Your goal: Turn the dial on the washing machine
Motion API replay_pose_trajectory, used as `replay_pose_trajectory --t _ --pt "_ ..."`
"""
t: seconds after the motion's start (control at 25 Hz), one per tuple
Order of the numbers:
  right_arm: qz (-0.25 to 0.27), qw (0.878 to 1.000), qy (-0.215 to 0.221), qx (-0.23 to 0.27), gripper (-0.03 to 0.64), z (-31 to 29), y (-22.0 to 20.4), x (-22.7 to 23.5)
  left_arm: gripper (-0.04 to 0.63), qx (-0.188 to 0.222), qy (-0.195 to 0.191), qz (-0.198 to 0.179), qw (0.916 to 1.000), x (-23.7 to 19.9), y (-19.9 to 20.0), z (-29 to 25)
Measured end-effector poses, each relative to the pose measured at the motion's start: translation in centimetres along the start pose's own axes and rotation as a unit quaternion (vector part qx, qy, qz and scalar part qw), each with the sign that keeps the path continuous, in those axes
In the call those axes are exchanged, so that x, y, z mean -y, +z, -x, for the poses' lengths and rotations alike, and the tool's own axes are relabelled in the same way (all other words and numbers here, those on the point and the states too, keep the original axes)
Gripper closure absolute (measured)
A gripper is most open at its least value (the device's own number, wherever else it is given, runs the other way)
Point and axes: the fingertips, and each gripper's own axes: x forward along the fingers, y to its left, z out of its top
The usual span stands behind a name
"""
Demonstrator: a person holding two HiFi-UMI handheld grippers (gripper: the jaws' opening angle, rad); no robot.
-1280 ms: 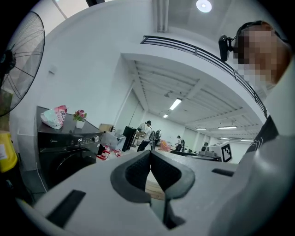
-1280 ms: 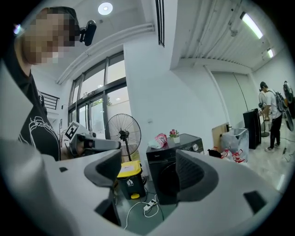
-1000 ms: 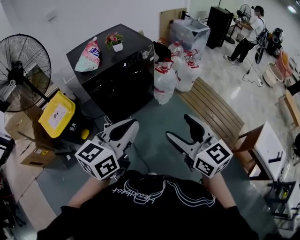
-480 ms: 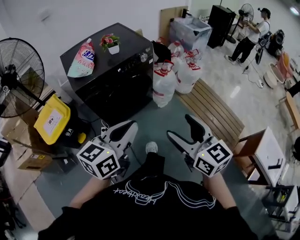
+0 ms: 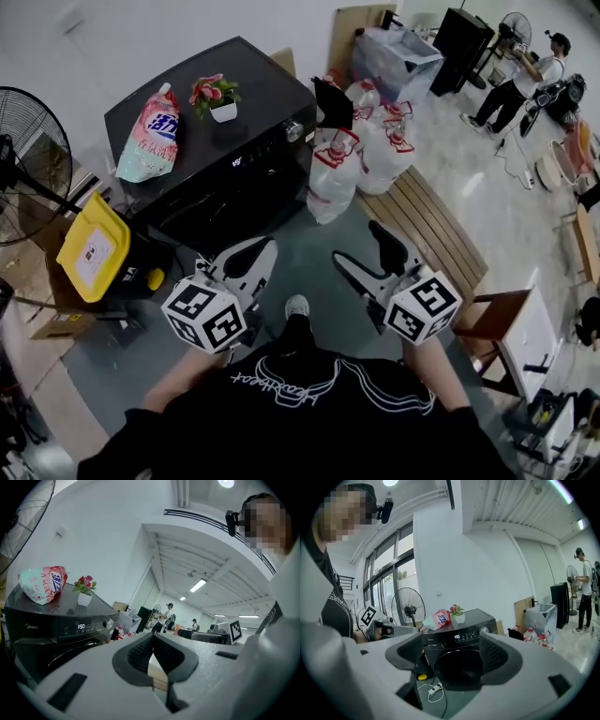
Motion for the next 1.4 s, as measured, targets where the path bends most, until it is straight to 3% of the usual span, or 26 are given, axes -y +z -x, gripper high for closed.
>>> replay_pose_trajectory --t 0.28,0.44,0.64,1.0,1.4 --pt "0.021 0.999 0.004 -0.025 0.247 -7.9 1.1 5.8 0.591 -0.005 0.027 0.003 0.9996 -6.9 1.9 -5.1" --pt "0.052 0.998 0.006 -0.04 0.252 -11.6 1.2 8.0 0.591 -0.005 0.053 -0.011 0.9985 -10.3 2.4 -6.9" --pt "0.093 0.994 -0.009 -0.061 0.261 -15.4 0.0 10.2 0.591 -0.001 0.069 0.001 0.9976 -13.6 2.1 -7.9" --pt "0.123 0.987 -0.024 -0.103 0.27 -21.1 -2.9 13.1 0.591 0.012 0.111 0.022 0.9935 -16.5 1.9 -7.0" --pt "0.157 0.981 -0.027 -0.11 0.275 -27.6 -4.3 16.5 0.591 0.008 0.168 0.037 0.9851 -18.4 1.5 -6.6"
